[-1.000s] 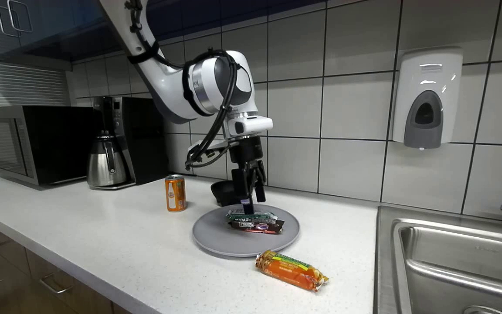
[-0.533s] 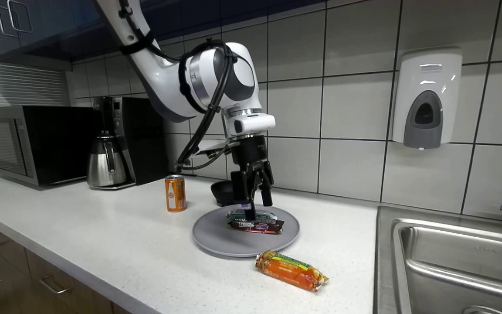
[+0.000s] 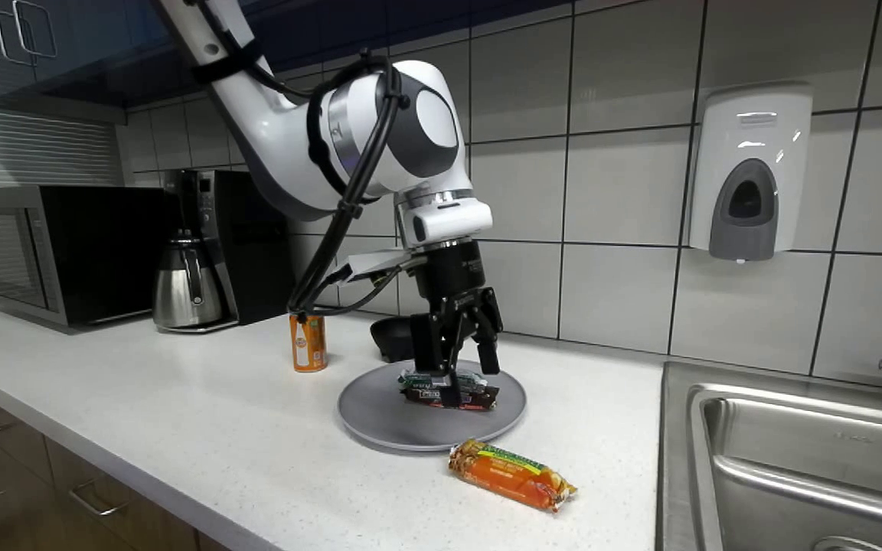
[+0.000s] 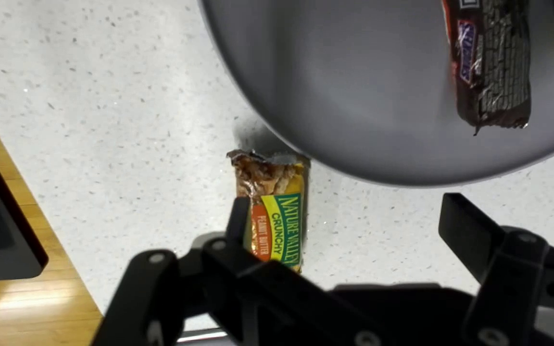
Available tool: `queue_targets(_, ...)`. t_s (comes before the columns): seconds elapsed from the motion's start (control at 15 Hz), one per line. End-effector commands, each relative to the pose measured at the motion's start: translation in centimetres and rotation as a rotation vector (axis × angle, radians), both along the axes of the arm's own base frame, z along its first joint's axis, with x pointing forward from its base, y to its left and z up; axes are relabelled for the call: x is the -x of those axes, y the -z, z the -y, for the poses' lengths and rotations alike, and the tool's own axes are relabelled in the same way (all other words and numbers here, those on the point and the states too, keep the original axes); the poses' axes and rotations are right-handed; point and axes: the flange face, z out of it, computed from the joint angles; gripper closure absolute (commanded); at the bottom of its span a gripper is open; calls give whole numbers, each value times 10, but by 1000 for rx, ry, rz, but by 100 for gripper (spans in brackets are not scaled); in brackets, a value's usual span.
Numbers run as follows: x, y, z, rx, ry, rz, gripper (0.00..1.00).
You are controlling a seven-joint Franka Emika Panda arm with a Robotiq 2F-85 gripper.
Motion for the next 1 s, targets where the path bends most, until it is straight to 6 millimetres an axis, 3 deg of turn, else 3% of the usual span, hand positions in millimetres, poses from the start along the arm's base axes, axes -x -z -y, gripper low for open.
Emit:
queue_targets(0.0, 24, -6, 19, 1, 70, 46, 0)
queue_targets(0.4, 46, 9, 43, -24, 139, 45, 0)
queue_targets(0.93, 61, 27, 59, -57, 152, 34, 0)
